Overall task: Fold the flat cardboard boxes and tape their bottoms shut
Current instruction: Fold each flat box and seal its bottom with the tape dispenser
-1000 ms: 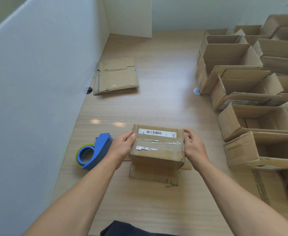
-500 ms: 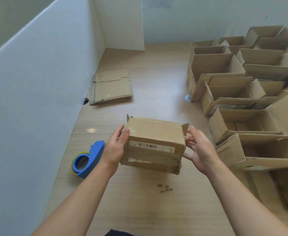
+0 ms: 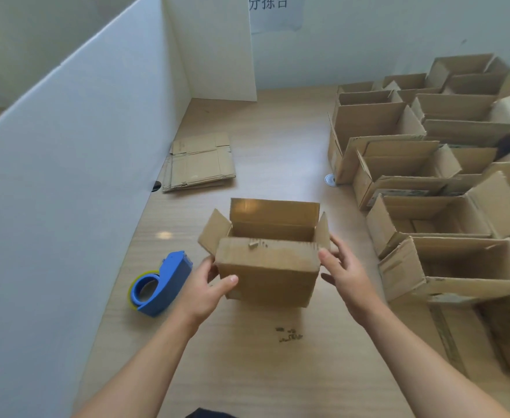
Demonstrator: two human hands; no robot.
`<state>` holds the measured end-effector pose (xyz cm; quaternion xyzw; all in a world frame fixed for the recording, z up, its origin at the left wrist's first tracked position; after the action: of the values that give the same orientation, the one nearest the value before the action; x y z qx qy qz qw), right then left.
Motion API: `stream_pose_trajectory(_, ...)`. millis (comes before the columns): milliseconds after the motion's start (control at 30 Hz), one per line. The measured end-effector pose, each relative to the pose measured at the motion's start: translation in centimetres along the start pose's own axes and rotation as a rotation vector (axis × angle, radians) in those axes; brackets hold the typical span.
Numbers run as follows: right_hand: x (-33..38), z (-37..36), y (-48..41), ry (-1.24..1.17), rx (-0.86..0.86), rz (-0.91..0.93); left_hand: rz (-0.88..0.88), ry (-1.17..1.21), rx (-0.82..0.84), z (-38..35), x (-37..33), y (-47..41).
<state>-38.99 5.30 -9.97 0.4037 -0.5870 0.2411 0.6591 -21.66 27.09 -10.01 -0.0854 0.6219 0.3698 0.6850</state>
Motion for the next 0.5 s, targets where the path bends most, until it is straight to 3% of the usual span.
stream_pose_trajectory(100,-1.0,0.3,1.4,0.113,0.066,0.054,0.057,0.031,0.039,-0.5,1.5,1.3)
stream_pose_trajectory(200,-0.2,0.7,2.4,0.346,-0.016,0.19,0.085,0.041,0.038,-0.3,1.7,2.2)
stream_pose_trajectory(300,3.5,-0.6,2.9,0.643,-0.162,0.55,0.077,-0.017,-0.021,0.3,1.0,2.6)
stream_pose_trajectory(367,5.1,-2.9,2.5,0.835,-0.137,0.745,0.069,-0.058,-0.048,0.5,0.6,2.7)
stream_pose_trajectory(400,5.4,-4.0,1.7,0.894,-0.075,0.717,0.063,-0.066,-0.072,0.6,0.5,2.6)
stream_pose_trajectory(500,4.7,-6.0,-1.3,1.055,0.204,0.227,0.054,-0.061,-0.194,0.8,-0.1,2.3)
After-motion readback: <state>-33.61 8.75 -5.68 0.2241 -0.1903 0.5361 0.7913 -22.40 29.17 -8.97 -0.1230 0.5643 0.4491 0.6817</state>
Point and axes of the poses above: each hand's wrist, its own y-axis away from the middle knuckle, its own z-axis out of the back of the hand, x = y × z, the point moved 4 cm from there along -y, towards the middle knuckle, and after that the axes turned 7 degrees about x, right-handed, at the moved point
